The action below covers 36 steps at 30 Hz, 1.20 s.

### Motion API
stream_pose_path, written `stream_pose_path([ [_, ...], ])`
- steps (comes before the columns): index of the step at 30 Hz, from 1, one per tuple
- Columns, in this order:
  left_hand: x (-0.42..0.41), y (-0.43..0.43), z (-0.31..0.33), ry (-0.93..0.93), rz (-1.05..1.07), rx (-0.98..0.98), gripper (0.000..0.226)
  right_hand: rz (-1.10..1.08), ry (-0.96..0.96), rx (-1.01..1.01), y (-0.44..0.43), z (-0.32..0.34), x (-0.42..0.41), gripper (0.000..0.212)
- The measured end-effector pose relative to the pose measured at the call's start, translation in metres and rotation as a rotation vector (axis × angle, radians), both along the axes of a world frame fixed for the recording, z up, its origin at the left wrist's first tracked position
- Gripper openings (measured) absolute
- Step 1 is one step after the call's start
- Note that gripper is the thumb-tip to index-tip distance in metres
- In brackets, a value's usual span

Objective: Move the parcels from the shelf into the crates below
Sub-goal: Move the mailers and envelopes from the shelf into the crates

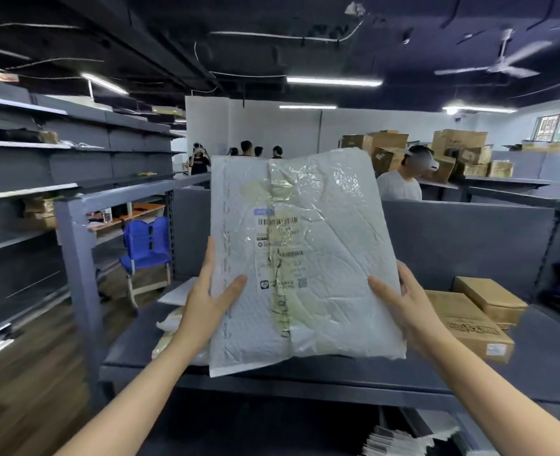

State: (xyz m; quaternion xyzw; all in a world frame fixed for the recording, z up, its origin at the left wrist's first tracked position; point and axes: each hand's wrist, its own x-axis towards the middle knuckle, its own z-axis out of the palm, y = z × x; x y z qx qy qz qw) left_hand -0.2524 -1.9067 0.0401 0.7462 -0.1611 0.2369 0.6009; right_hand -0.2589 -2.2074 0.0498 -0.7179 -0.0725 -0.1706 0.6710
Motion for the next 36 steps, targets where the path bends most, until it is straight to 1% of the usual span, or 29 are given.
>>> stream_pose_path([
  [2, 0.000, 0.000, 0.000, 0.020, -0.025, -0.007, 0.077, -0.004, -0.008, 0.021, 0.003, -0.003, -0.001, 0.052],
  [5, -0.003, 0.002, 0.002, 0.003, 0.008, -0.032, 0.080, 0.003, -0.012, 0.012, 0.005, -0.008, -0.003, 0.034],
  [7, -0.008, 0.003, 0.002, 0.013, 0.016, -0.033, 0.079, 0.005, 0.000, -0.019, 0.005, -0.009, -0.008, 0.032],
  [10, -0.020, -0.002, -0.003, 0.060, 0.030, -0.048, 0.078, 0.027, 0.030, -0.040, 0.002, -0.010, -0.016, 0.041],
  [14, -0.037, -0.009, -0.010, 0.086, 0.041, -0.053, 0.077, 0.114, 0.046, -0.028, -0.008, -0.015, -0.029, 0.075],
  [17, -0.048, -0.011, -0.007, 0.075, 0.010, -0.042, 0.077, 0.029, 0.000, -0.150, -0.009, -0.020, -0.040, 0.084],
  [18, -0.052, -0.013, -0.004, 0.062, 0.009, -0.031, 0.077, 0.007, -0.024, -0.158, -0.009, -0.022, -0.045, 0.085],
  [21, -0.066, -0.016, 0.004, -0.002, 0.023, 0.001, 0.076, -0.024, -0.095, -0.095, -0.010, -0.025, -0.058, 0.083],
  [25, -0.083, -0.019, 0.011, -0.057, 0.044, 0.017, 0.076, 0.000, -0.161, -0.025, -0.015, -0.026, -0.069, 0.086],
  [28, -0.094, -0.023, 0.013, -0.074, 0.051, 0.009, 0.076, 0.020, -0.191, -0.010, -0.018, -0.026, -0.075, 0.081],
  [32, -0.108, -0.027, 0.012, -0.067, 0.078, 0.014, 0.078, 0.041, -0.203, 0.014, -0.019, -0.026, -0.084, 0.077],
  [36, -0.120, -0.029, 0.005, -0.049, 0.107, 0.013, 0.078, 0.080, -0.168, -0.005, -0.020, -0.030, -0.090, 0.081],
])
